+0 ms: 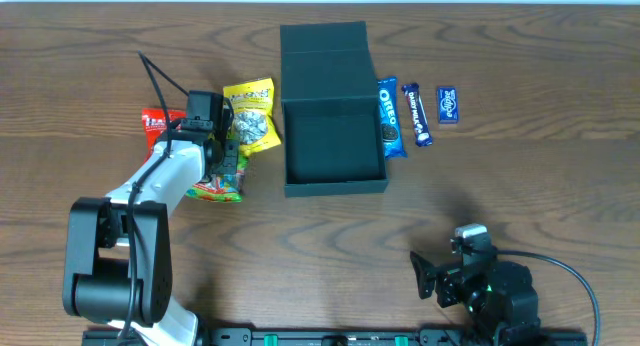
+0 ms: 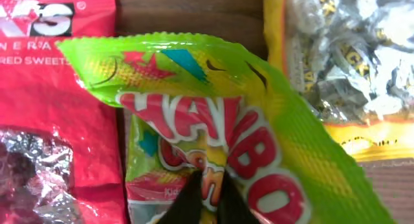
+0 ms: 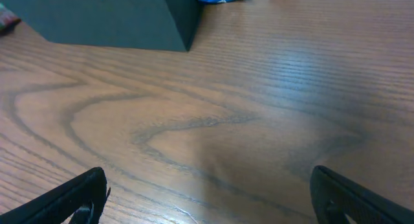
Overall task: Pack container
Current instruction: 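Reach the left gripper down to the green Haribo bag and grasp it, then lift the Haribo bag with the left gripper toward the black box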
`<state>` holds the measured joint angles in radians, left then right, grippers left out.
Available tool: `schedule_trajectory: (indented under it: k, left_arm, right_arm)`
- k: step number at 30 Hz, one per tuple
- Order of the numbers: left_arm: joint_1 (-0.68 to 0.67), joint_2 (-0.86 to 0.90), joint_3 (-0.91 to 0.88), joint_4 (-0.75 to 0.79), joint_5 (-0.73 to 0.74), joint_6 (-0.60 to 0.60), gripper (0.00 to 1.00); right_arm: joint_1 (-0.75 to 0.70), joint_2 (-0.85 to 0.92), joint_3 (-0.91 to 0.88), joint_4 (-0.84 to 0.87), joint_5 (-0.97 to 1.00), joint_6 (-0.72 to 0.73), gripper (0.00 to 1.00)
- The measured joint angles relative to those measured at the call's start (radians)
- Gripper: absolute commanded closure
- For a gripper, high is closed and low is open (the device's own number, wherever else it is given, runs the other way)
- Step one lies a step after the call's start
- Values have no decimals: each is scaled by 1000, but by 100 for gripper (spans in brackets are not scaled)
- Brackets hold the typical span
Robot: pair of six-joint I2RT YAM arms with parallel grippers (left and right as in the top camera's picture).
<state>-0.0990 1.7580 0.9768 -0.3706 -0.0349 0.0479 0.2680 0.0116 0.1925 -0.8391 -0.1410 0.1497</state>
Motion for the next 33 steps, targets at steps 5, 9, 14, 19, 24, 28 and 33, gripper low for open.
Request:
schedule_trajectory:
  k: [5,9,14,19,24,28,33]
  left_arm:
    - [0,0,0,-7,1,-25,94]
    - [0,-17,0,-28,2,-61,94]
    - [0,-93,0,-42,5,-152,94]
    - [0,-254,0,-26,19,-224,94]
    - [-3,-388,0,-4,72,-244,94]
    - [-31,-458,0,34,113,-246,94]
    - [-112,-481,0,80,188,-166,94]
  right_arm:
    - [0,0,0,0,0,0,1]
    - [0,0,0,0,0,0,1]
    - [0,0,0,0,0,0,1]
    - [0,0,0,0,0,0,1]
    - [0,0,0,0,0,0,1]
    - [0,0,0,0,0,0,1]
    - [0,0,0,0,0,0,1]
